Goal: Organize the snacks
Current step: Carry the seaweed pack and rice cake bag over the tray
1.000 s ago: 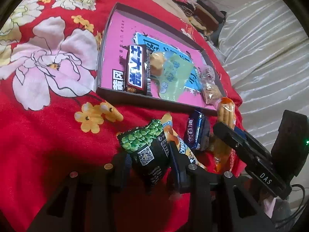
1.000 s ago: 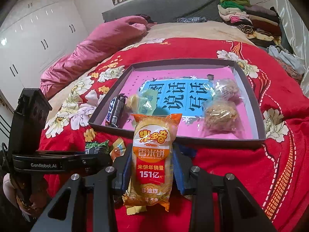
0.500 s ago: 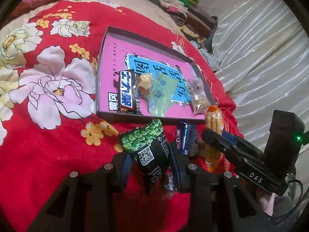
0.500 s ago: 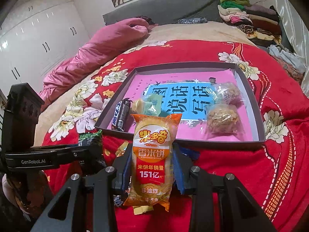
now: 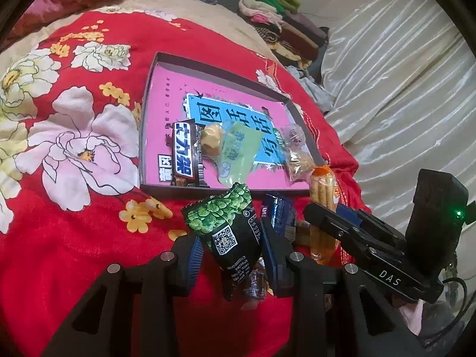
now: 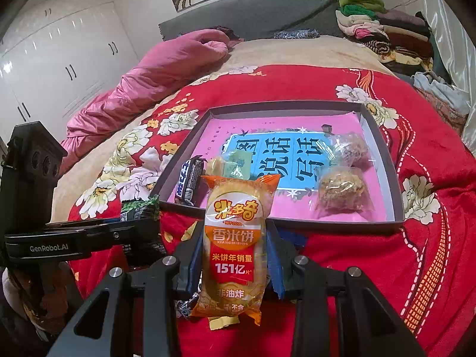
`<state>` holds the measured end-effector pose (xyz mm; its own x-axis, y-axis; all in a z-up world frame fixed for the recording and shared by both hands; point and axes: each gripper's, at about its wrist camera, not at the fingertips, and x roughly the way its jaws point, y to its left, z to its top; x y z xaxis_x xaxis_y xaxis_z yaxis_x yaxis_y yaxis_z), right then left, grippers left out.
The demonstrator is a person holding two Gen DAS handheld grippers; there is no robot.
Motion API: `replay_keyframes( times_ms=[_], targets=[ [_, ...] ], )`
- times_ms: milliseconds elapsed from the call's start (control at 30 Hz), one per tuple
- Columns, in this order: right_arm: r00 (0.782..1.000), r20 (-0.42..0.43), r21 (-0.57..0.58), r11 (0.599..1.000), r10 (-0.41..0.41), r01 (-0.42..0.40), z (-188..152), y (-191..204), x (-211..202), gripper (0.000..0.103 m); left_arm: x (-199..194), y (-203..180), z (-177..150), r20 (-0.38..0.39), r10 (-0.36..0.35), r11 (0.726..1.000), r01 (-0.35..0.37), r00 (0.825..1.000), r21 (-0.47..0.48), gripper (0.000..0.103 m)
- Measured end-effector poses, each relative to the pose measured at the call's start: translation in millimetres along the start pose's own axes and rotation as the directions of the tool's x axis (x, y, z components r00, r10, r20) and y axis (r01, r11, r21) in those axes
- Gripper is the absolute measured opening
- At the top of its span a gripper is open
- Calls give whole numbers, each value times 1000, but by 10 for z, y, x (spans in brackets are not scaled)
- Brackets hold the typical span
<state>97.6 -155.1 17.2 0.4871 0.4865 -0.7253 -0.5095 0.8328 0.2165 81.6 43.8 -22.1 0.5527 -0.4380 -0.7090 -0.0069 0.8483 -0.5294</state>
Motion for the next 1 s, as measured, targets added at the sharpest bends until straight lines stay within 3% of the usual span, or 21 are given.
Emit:
replay_keyframes(
  times_ms=[1000],
  targets=[
    [996, 80, 21, 1000, -25, 23, 197, -68, -264, 38, -87, -224, 149, 56, -31, 999, 28, 998, 45, 37]
  ],
)
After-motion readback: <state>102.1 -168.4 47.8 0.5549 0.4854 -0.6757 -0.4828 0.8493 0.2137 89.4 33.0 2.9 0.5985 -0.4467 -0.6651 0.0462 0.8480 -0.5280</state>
